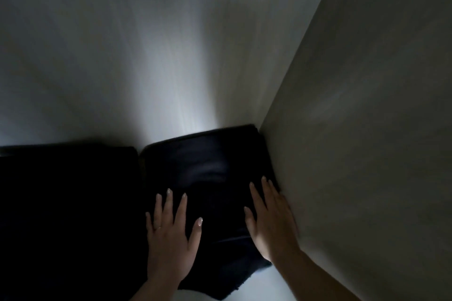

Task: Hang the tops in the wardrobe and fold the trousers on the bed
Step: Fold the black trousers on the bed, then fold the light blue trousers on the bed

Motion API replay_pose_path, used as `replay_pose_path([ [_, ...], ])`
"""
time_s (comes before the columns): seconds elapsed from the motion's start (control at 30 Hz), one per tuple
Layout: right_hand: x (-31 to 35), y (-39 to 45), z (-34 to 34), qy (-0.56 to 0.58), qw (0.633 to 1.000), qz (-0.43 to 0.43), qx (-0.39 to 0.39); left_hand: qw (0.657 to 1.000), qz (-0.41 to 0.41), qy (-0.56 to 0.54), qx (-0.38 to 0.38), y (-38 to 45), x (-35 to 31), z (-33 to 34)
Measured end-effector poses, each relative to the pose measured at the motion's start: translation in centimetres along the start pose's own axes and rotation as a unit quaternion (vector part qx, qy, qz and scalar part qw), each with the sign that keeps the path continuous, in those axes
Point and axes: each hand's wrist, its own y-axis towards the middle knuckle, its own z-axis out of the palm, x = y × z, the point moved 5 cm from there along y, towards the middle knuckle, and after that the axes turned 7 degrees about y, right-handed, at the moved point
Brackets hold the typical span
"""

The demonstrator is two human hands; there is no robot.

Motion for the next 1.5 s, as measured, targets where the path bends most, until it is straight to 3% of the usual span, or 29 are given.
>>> replay_pose_path([
  [0.27, -0.3, 1.5, 1.9, -0.005, 1.000, -0.012, 0.022, 1.000, -0.004, 0.003, -0.025, 0.7, 0.7, 1.5],
  [0.37, -0.1, 2.1, 1.7, -0.034, 0.991, -0.013, 0.131, 1.000, -0.011, 0.029, 0.005, 1.2, 0.8, 2.0],
  [0.47, 1.0, 3.7, -0.4, -0.071, 0.968, 0.033, 0.240, 0.994, -0.020, 0.046, 0.095, 1.8, 1.4, 2.1],
  [0.53, 3.2, 4.7, -3.0, -0.058, 0.960, 0.057, 0.269, 0.989, -0.018, 0.025, 0.144, 2.3, 1.4, 0.9],
  [0.63, 6.6, 4.9, -7.2, 0.055, 0.978, 0.051, 0.193, 0.972, -0.059, -0.122, 0.193, 2.5, 0.5, -3.2],
  [0.67, 7.5, 4.2, -8.6, 0.095, 0.981, 0.042, 0.163, 0.949, -0.099, -0.223, 0.201, 2.0, 0.1, -4.9],
  [0.73, 8.9, 2.4, -11.1, 0.173, 0.977, 0.025, 0.124, 0.868, -0.171, -0.417, 0.208, 0.3, -0.8, -8.2],
  [0.8, 9.8, 0.5, -13.2, 0.251, 0.961, 0.017, 0.117, 0.817, -0.189, -0.511, 0.190, -1.8, -1.4, -11.5],
  [1.0, 14.6, -4.9, -19.5, 0.371, 0.922, -0.054, 0.094, 0.781, -0.187, -0.589, 0.089, -8.8, 0.1, -21.5],
  [1.2, 22.8, -11.2, -22.7, 0.407, 0.884, -0.175, 0.148, 0.758, -0.226, -0.612, -0.022, -19.7, 4.9, -28.5],
  [1.33, 28.0, -16.3, -23.1, 0.404, 0.850, -0.279, 0.188, 0.722, -0.285, -0.619, -0.120, -27.7, 6.8, -31.6],
  [1.5, 34.3, -26.3, -22.5, 0.329, 0.798, -0.416, 0.285, 0.693, -0.324, -0.595, -0.247, -42.7, 9.4, -33.8],
])
